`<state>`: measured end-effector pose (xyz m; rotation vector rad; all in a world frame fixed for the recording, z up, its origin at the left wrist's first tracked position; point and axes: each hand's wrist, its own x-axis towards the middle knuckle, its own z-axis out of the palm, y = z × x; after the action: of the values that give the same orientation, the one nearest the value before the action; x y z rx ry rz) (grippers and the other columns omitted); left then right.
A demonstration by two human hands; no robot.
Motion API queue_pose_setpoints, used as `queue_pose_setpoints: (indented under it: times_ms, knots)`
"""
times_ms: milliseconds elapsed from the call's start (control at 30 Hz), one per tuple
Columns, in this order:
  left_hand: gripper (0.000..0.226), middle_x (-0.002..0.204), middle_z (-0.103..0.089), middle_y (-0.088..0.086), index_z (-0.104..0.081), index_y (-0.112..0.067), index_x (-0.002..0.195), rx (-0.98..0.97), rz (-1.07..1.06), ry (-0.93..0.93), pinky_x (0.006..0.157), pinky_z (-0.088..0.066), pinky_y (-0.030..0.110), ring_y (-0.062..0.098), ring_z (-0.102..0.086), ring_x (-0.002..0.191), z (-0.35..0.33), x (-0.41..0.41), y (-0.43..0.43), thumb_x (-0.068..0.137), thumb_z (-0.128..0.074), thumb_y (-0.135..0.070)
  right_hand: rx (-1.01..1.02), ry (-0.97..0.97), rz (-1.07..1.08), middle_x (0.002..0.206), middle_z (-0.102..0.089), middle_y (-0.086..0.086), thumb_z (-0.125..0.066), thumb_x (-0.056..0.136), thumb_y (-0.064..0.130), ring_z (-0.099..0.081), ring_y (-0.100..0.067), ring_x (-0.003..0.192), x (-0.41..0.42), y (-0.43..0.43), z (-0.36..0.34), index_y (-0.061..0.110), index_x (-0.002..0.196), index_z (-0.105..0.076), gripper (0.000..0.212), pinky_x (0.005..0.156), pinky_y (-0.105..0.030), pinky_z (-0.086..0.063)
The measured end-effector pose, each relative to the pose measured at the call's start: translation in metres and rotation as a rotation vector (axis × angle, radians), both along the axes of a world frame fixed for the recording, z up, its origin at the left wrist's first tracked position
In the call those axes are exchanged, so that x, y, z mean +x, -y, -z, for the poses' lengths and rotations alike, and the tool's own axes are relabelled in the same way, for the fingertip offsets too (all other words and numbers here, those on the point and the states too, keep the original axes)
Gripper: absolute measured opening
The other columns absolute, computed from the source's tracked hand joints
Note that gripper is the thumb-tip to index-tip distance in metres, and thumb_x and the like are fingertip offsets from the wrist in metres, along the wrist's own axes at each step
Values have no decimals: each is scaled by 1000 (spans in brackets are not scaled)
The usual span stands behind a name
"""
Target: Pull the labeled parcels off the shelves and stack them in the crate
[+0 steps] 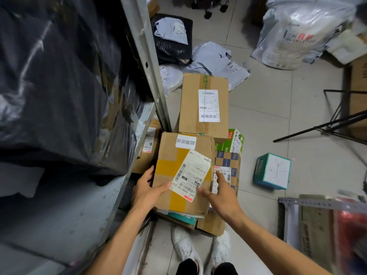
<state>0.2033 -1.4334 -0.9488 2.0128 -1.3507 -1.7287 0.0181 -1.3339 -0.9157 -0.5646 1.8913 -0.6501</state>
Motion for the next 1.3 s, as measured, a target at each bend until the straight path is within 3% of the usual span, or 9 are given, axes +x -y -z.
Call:
queue_pose_setpoints:
  times_ms: [100, 267, 533, 667, 833, 967, 1167, 1300]
  knots:
    - [92, 145, -47, -2, -34, -33, 148, -114, 142, 124, 110, -35, 52, 23, -38, 137, -12, -1, -3, 70, -84, -35, 14, -101, -111, 145, -48, 0, -64, 91, 29, -46, -22, 131, -1, -4, -6, 19, 145, -33, 63, 107, -42, -41]
    - [88, 151, -37, 4, -29, -26, 151, -245, 327, 317, 112, -29, 49, 27, -28, 141, -53, -11, 0, 78, -78, -33, 47, -267, -368, 144, -46, -3, -60, 92, 37, -44, -24, 131, -10, -5, -32, 19, 142, -35, 59, 108, -41, -38]
    - [54, 129, -58, -4, -55, -22, 130, -299, 566, 360, 99, -41, 34, 19, -51, 122, -142, -27, -6, 80, -76, -30, 137, -492, -753, 135, -53, -14, -55, 96, 35, -52, -31, 121, -35, 21, -127, 10, 134, -44, 47, 101, -41, -45]
    - [54, 120, -62, -1, -60, -25, 124, -329, 658, 457, 102, -44, 39, 21, -58, 114, -210, -37, -5, 74, -79, -35, 143, -589, -907, 124, -62, -10, -58, 93, 32, -61, -31, 109, -44, 29, -190, 10, 123, -55, 37, 90, -38, -52]
    - [40, 109, -67, -3, -67, -27, 111, -448, 717, 560, 82, -47, 29, 20, -63, 103, -305, -41, -23, 73, -76, -38, 48, -724, -1050, 121, -58, -13, -60, 92, 32, -57, -33, 108, -57, 20, -287, 5, 123, -55, 42, 85, -35, -50]
    - [42, 119, -63, 2, -64, -28, 117, -503, 676, 640, 92, -49, 36, 26, -60, 112, -372, -38, -68, 78, -72, -42, -54, -828, -1121, 119, -62, -11, -62, 91, 31, -60, -31, 105, -62, -7, -349, 5, 121, -59, 40, 89, -40, -52]
    - [44, 117, -65, 2, -64, -26, 119, -536, 565, 674, 89, -53, 37, 25, -62, 104, -438, -13, -163, 78, -70, -42, -113, -950, -1317, 120, -61, -13, -63, 91, 33, -59, -30, 107, -36, -74, -418, 4, 123, -57, 44, 77, -32, -45]
    - [47, 124, -63, 2, -61, -24, 125, -539, 491, 732, 91, -52, 36, 23, -61, 108, -472, 20, -222, 82, -68, -41, -227, -1014, -1450, 109, -62, -12, -62, 89, 31, -62, -30, 96, 5, -109, -453, 4, 112, -60, 35, 79, -38, -53]
